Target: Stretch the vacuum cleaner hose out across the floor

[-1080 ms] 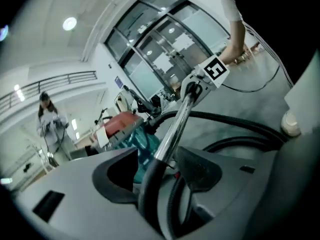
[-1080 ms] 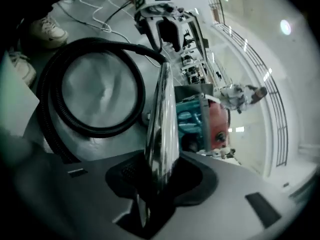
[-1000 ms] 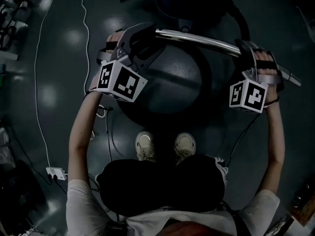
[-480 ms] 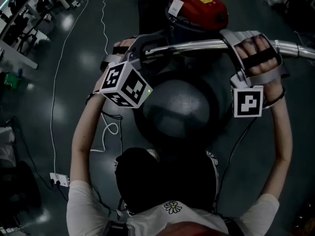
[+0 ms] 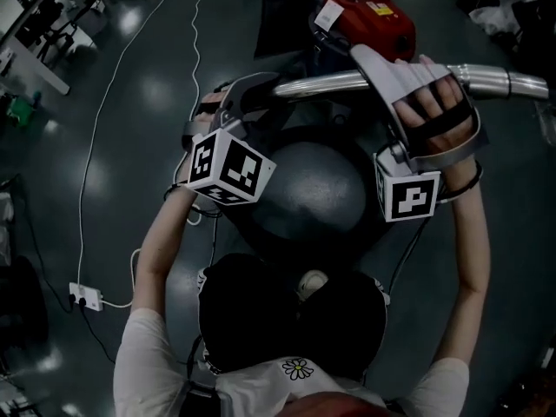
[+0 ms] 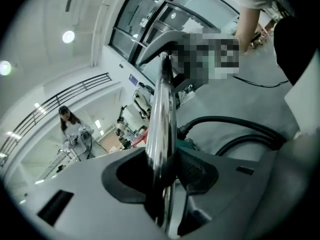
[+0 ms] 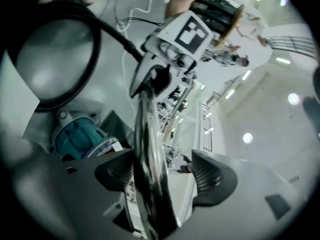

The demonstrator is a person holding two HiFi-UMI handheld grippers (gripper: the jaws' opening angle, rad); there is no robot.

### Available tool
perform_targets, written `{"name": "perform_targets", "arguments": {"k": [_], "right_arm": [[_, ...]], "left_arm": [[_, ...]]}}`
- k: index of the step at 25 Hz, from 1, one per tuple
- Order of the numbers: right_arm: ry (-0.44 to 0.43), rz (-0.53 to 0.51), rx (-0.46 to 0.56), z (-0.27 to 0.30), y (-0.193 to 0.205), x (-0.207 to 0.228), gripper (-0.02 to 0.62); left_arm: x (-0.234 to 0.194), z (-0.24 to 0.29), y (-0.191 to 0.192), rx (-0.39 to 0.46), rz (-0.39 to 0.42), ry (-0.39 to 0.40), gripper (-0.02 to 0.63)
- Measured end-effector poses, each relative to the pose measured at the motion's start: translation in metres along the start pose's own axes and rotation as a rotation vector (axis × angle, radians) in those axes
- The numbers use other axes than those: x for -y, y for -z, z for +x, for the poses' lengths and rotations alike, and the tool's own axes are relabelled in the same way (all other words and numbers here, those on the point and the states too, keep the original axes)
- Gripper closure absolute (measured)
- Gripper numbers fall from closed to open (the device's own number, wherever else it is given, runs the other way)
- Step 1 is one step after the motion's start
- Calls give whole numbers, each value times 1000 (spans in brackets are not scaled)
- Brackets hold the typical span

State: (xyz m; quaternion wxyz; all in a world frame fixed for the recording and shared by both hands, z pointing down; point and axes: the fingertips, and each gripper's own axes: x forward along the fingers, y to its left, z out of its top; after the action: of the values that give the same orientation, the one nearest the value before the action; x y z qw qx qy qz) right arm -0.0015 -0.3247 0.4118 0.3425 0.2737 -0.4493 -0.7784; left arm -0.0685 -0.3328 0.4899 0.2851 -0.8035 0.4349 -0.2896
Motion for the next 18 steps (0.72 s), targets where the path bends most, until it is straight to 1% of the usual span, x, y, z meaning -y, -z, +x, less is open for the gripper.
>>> {"name": "perform_targets", "arguments": {"k": [2,3,4,5,6,7,8,9,10,12,14,16,18], "right_arm": [[148,134,2,2,4,30,199],[239,183,-31,-2,13,47,190],[331,240,-84,-10,28,65,190],[411,316,-135,-20,46,81,190],[469,405,-160,-30,62,94,190],[496,491,-155,-37,72,102,190],[490,566,-140,-42,78,103,190],[459,621,-132,-44,81,94,190],[414,654,-135,-43,79,78,190],[308,652,-147,-30,62,36,190],[194,637,-119,-8,28,-12,190],[82,684,-61,17,-10,-59,190],[-41,780,-17,36,-44,-105,190]], "left_arm": [[-12,-12,8,-11,-59,-35,437],[-22,-20,14,-16,-91,-57,437],[-35,-30,23,-27,-124,-96,437],[-51,-45,37,-52,-157,-157,437],[-67,-66,55,-90,-193,-236,437],[-83,-91,77,-135,-236,-321,437],[-96,-116,100,-177,-290,-398,437],[-105,-139,123,-210,-356,-460,437],[-112,-160,148,-238,-428,-511,437],[-113,-199,198,-298,-565,-596,437],[-102,-232,249,-359,-673,-660,437],[-85,-252,294,-399,-744,-698,437],[-72,-259,332,-431,-770,-738,437]]}}
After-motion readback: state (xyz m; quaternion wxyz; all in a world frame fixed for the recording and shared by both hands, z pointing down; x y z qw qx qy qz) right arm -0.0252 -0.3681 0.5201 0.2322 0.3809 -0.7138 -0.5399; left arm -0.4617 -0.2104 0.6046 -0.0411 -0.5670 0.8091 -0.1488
